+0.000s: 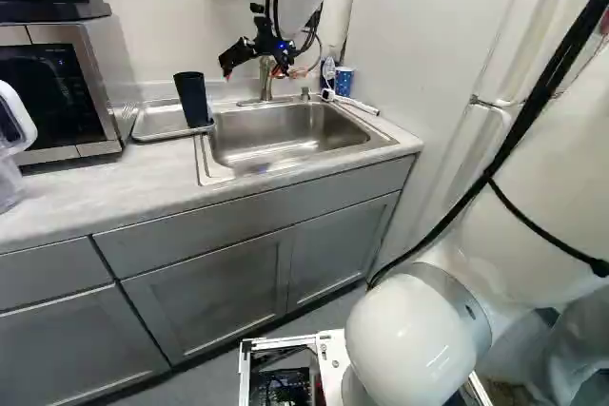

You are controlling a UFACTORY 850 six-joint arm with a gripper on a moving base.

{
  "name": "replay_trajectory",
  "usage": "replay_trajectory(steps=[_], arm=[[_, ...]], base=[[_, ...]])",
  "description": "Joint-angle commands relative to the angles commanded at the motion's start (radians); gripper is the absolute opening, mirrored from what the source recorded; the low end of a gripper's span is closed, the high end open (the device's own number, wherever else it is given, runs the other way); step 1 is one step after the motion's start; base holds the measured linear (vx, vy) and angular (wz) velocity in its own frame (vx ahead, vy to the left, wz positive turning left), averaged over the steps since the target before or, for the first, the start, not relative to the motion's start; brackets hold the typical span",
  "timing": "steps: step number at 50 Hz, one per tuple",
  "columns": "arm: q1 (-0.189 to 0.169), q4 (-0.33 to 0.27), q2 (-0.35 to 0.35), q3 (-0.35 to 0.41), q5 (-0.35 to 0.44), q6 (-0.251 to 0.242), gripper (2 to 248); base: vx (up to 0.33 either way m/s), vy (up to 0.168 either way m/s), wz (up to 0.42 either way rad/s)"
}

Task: Rinse the cup and place it in the tray

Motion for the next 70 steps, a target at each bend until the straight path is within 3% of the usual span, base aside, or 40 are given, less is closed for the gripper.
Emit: replay_trajectory(steps=[41, 70], arm=[[-0.126, 0.000, 0.132, 0.118, 0.000, 0.000, 247], [-0.127, 0.000, 0.133, 0.118, 0.000, 0.000, 247]], base=[[0.000, 0.000, 0.000], [0.000, 0.000, 0.000]])
